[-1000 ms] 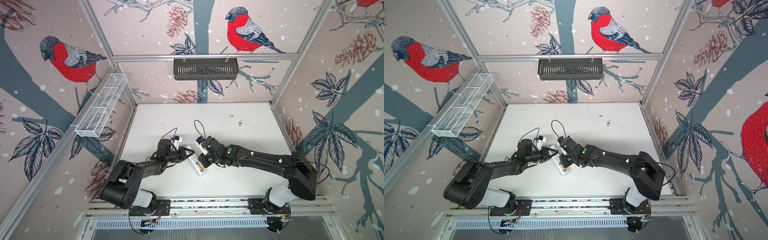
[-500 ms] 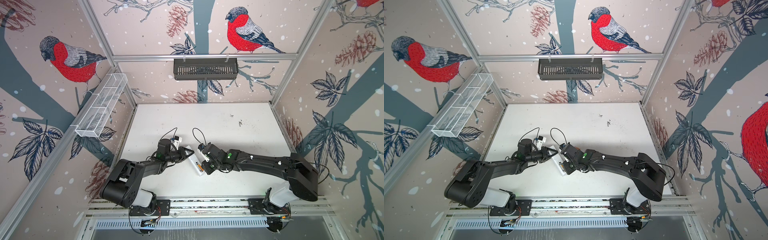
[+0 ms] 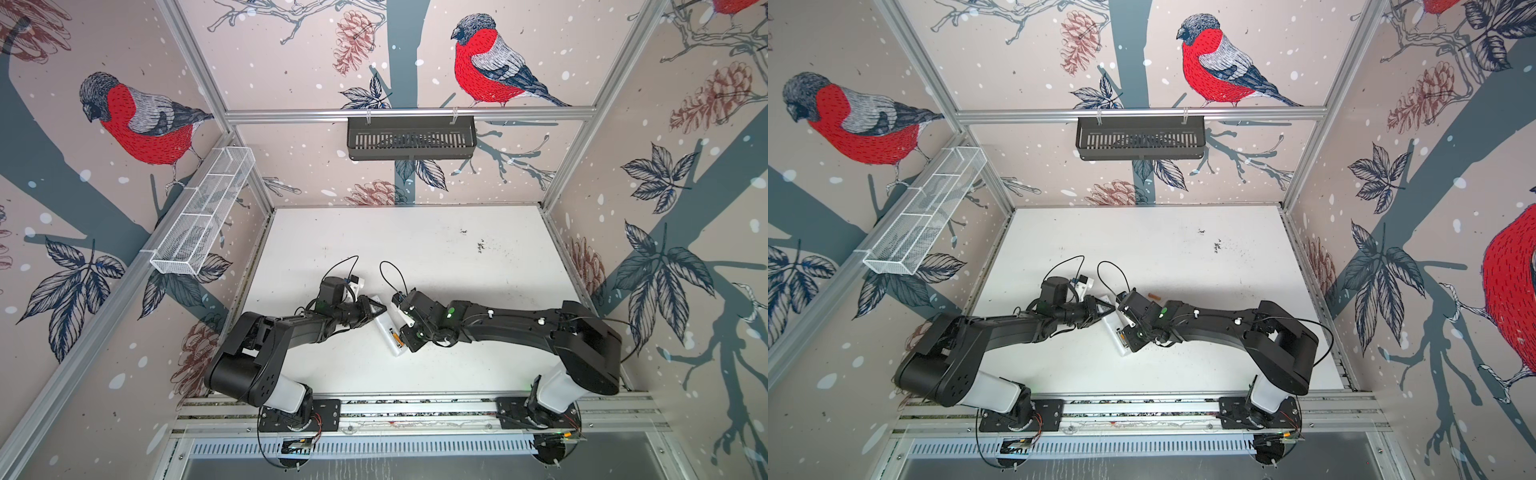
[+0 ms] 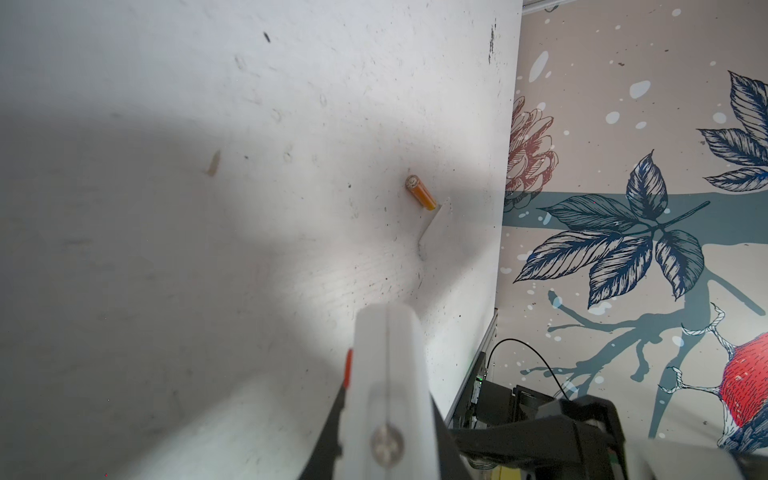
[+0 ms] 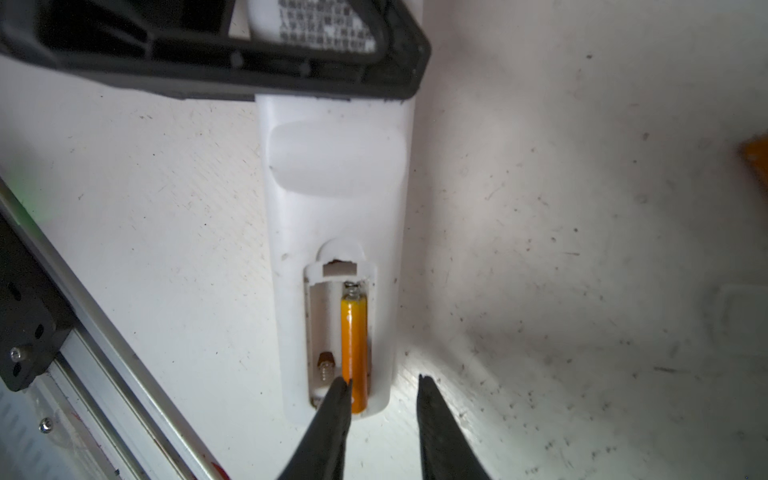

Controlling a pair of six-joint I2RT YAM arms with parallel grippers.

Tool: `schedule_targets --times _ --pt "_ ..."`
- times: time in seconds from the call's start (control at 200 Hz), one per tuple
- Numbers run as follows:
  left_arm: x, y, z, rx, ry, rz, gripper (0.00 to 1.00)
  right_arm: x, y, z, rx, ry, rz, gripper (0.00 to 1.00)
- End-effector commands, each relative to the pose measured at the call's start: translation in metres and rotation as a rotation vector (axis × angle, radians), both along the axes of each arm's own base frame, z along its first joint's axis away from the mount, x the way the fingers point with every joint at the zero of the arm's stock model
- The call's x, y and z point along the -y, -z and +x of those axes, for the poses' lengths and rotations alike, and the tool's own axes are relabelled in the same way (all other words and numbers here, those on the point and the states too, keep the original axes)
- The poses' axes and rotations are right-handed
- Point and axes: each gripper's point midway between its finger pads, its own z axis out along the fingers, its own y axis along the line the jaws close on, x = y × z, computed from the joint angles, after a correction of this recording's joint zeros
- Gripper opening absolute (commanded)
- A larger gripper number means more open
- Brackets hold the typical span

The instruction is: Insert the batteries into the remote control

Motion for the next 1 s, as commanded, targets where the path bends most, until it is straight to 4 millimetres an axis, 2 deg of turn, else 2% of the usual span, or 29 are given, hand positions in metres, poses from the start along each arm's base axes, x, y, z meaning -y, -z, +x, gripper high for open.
schedule_targets --times 0.0,0.125,0.46,0.996 --pt "-0.007 0.013 0.0 0.001 -0.016 0.057 0.0 -0.008 0.001 -0.002 -0.01 -0.036 0.029 0.31" --pt "-0.009 0.014 0.0 0.0 -0.02 0.063 0.0 -0.008 0.008 -0.002 -0.026 -0.042 0.025 0.31" --pt "-0.011 0.013 0.001 0.003 -0.029 0.064 0.0 -0.008 0.01 -0.004 -0.033 -0.047 0.02 0.2" --pt "-0.011 0.011 0.001 0.005 -0.028 0.06 0.0 -0.017 0.02 0.001 -0.081 -0.002 -0.006 0.13"
